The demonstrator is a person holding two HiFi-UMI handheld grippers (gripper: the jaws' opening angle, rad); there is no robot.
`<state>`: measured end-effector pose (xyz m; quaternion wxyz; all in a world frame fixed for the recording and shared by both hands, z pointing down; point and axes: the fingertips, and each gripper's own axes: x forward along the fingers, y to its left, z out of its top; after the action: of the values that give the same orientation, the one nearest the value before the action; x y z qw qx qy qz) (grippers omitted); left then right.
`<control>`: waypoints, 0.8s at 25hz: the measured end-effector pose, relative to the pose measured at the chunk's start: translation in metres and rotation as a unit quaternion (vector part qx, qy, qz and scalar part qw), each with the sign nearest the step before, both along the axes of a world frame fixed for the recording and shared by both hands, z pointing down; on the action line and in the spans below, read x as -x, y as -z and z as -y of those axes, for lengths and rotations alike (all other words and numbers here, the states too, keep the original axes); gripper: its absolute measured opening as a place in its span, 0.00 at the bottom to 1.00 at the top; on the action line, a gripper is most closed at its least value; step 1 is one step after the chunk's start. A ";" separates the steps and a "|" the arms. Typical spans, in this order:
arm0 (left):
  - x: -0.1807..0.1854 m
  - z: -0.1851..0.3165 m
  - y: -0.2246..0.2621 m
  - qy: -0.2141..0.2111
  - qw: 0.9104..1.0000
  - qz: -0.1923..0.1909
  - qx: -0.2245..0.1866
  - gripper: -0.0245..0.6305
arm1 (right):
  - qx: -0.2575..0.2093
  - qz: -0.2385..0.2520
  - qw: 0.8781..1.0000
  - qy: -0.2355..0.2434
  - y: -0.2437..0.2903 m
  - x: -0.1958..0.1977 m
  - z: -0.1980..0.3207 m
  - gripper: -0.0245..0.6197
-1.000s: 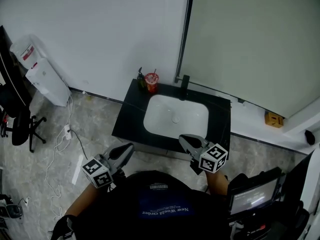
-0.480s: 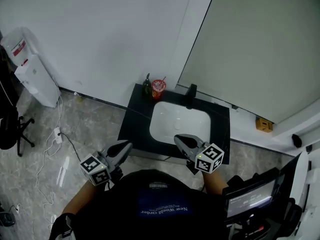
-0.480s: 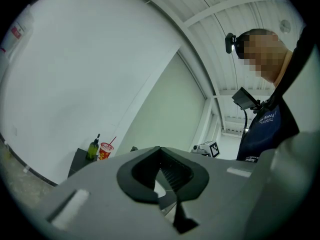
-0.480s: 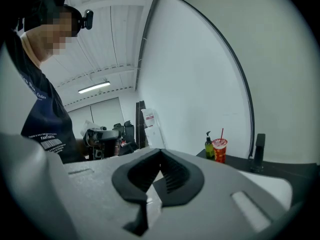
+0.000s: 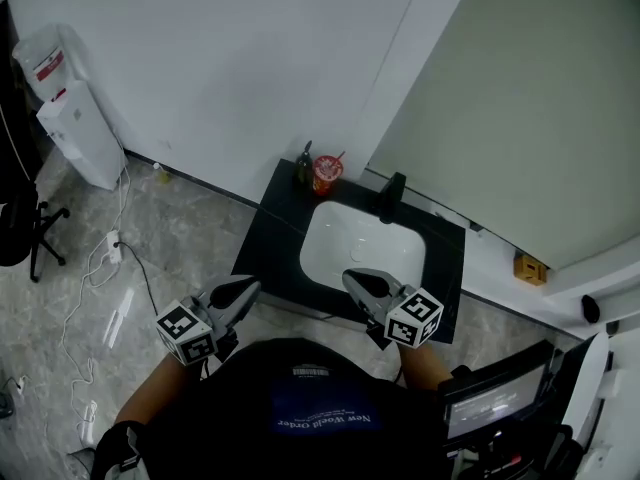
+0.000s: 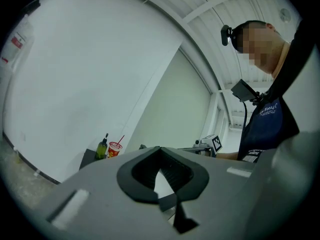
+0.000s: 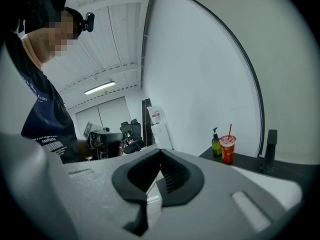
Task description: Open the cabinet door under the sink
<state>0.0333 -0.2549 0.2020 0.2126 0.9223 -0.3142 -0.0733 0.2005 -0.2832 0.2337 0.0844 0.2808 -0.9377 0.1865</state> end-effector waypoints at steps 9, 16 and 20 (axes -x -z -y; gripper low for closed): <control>-0.101 -0.027 -0.024 0.070 0.996 0.033 0.034 0.04 | 0.009 0.015 0.989 0.146 -0.021 -0.043 -0.006 0.04; -0.132 -0.052 -0.036 0.116 0.990 0.057 0.056 0.04 | 0.059 0.026 0.974 0.217 -0.060 -0.049 -0.020 0.04; -0.117 -0.067 -0.051 0.160 0.982 0.065 0.073 0.04 | 0.067 0.004 0.963 0.261 -0.083 -0.027 -0.037 0.04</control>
<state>0.1498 -0.1883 0.2535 0.2439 0.8451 -0.4751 -0.0232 0.2276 -0.2466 0.3164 0.1454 0.0191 -0.9641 0.2214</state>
